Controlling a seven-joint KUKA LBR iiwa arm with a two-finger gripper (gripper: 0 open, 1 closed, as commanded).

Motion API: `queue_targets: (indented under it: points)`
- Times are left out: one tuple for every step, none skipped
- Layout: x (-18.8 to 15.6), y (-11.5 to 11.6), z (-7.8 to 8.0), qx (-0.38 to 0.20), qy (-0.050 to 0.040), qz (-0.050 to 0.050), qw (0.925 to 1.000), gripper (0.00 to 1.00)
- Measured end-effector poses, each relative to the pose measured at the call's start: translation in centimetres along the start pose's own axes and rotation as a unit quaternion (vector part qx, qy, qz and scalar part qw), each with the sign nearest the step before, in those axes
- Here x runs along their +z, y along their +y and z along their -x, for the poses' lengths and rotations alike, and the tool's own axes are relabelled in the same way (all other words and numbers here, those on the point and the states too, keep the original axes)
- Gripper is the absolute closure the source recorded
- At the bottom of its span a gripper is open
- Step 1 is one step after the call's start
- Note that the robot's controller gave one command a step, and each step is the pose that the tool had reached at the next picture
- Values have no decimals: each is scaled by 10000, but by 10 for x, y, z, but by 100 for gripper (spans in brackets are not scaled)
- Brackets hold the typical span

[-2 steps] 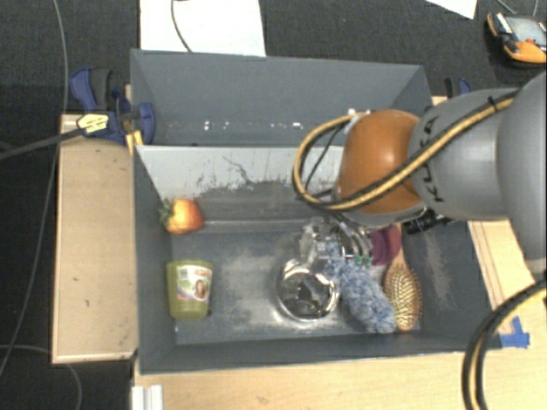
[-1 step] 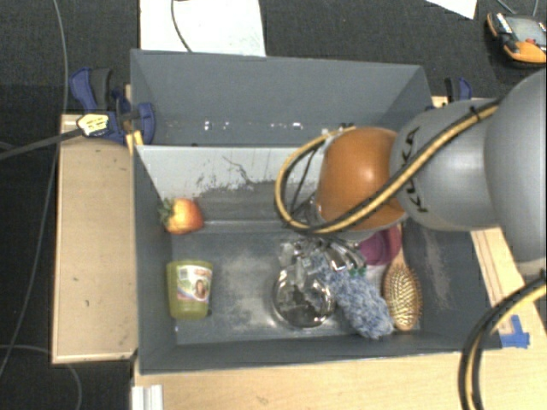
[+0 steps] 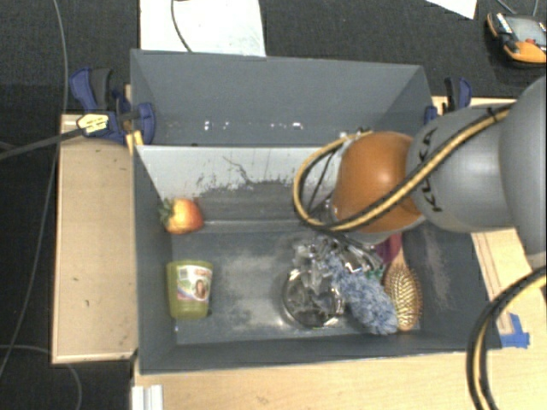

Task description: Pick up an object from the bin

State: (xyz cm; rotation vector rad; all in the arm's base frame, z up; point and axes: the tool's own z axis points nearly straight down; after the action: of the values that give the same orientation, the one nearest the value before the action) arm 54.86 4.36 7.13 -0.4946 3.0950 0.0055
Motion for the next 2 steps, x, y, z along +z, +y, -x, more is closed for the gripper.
queue_targets:
  points:
    - [-41, -13, 1, 165, -27, 20, 9999, 100]
    - [-41, -13, 1, 168, -27, 21, 9999, 100]
